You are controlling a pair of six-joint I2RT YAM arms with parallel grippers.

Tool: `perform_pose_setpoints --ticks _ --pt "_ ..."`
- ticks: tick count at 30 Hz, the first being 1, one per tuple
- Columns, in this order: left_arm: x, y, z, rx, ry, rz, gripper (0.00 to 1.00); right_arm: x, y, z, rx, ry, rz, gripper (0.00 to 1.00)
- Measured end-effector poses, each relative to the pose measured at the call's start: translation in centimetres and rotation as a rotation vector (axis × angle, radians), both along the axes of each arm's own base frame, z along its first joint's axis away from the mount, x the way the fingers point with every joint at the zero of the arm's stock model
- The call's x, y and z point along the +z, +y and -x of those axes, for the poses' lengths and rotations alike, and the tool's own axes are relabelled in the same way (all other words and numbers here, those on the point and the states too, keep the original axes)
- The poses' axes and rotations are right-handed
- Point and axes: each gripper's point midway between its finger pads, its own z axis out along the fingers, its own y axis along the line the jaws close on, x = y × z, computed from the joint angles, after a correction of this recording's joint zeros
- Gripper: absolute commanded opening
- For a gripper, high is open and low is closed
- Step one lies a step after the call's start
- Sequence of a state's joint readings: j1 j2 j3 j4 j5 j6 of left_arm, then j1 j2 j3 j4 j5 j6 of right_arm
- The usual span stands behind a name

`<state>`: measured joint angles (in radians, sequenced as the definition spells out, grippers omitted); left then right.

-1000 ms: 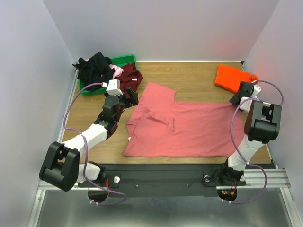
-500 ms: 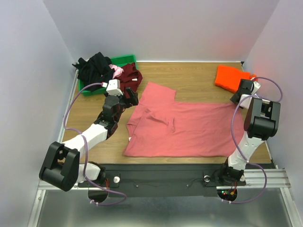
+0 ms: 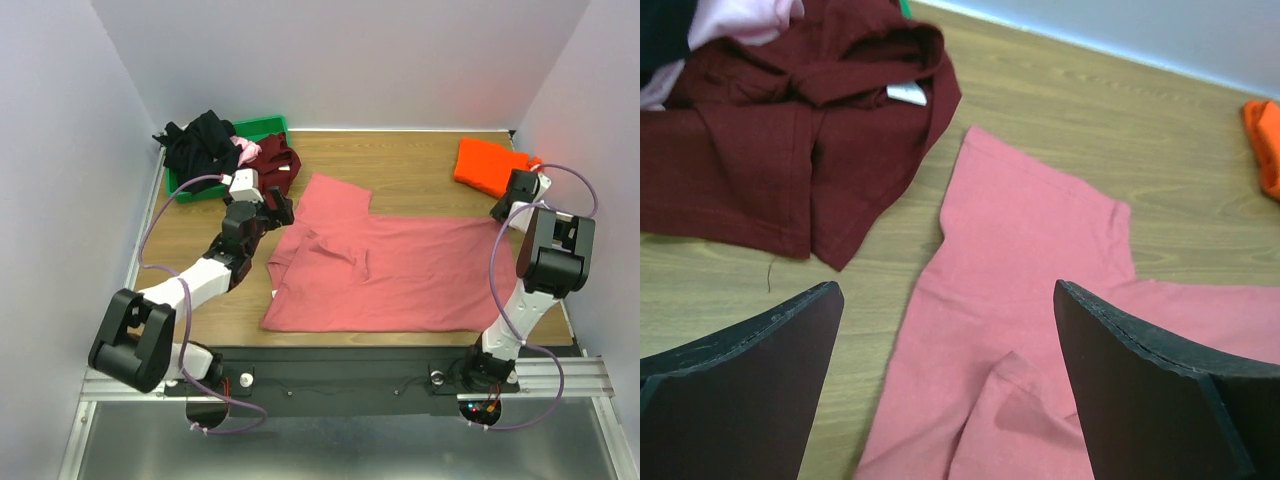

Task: Fold and stack the t-shirts
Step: Fold the tshirt

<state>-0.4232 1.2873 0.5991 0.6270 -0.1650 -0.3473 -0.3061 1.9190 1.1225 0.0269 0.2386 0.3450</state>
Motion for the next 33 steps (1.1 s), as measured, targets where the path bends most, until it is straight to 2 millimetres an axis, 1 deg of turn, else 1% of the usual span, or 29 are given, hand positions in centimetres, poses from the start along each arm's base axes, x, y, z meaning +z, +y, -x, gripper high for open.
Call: perform_pose_setpoints --ticks 3,6,8,9,12,14,15,18,21,22,23,25,27,29,31,33 --pt "-1.8 -0.3 -0.5 -0.006 0.045 -0.023 0.99 0.1 0.3 0.0 0.012 -0.005 -0.009 0.02" --pt "-2.8 -0.5 -0.5 -0.014 0.073 -0.036 0.99 0.1 0.6 -0.1 0.028 -0.010 -0.023 0.04" --pt "-2.9 -0.4 -0.5 -0.013 0.077 -0.039 0.99 0.1 0.8 -0.2 0.037 -0.014 -0.032 0.03" --pt "-2.9 -0.4 -0.5 -0.012 0.075 -0.040 0.99 0.1 1.0 -0.3 0.045 -0.017 -0.039 0.00" --pt "-2.9 -0.3 -0.5 -0.007 0.075 -0.043 0.99 0.1 1.4 -0.3 0.060 -0.021 -0.053 0.00" --pt "-2.9 -0.3 -0.6 -0.006 0.074 -0.043 0.99 0.2 1.6 0.1 0.061 -0.021 -0.059 0.00" --pt "-2.9 -0.3 -0.6 -0.005 0.075 -0.044 0.99 0.4 1.9 0.6 0.062 -0.021 -0.064 0.00" --pt "-2.8 -0.3 -0.6 -0.004 0.073 -0.044 0.99 1.5 2.4 1.8 0.061 -0.032 -0.060 0.00" --pt "-2.4 -0.5 -1.2 -0.002 0.067 -0.045 0.99 3.9 2.5 2.4 0.054 -0.079 -0.039 0.00" --pt "-2.1 -0.6 -1.6 -0.002 0.064 -0.044 0.99 4.6 2.4 2.4 0.051 -0.095 -0.032 0.00" --pt "-1.8 -1.0 -2.3 -0.002 0.059 -0.043 0.98 5.1 2.4 2.4 0.048 -0.107 -0.027 0.00" --pt "-1.4 -1.5 -3.4 -0.004 0.055 -0.041 0.98 5.6 2.2 2.5 0.038 -0.117 -0.017 0.00" --pt "-1.1 -2.1 -4.8 -0.008 0.050 -0.038 0.98 5.5 2.1 2.7 0.030 -0.113 -0.014 0.00" --pt "-1.4 -2.8 -6.0 -0.014 0.060 -0.042 0.98 5.1 2.1 3.0 0.027 -0.103 -0.015 0.00" --pt "-1.8 -3.8 -7.7 -0.027 0.071 -0.044 0.98 4.8 2.2 3.2 0.024 -0.093 -0.019 0.00" --pt "-2.3 -4.4 -8.8 -0.035 0.084 -0.051 0.96 4.6 2.3 3.4 0.023 -0.088 -0.023 0.00"
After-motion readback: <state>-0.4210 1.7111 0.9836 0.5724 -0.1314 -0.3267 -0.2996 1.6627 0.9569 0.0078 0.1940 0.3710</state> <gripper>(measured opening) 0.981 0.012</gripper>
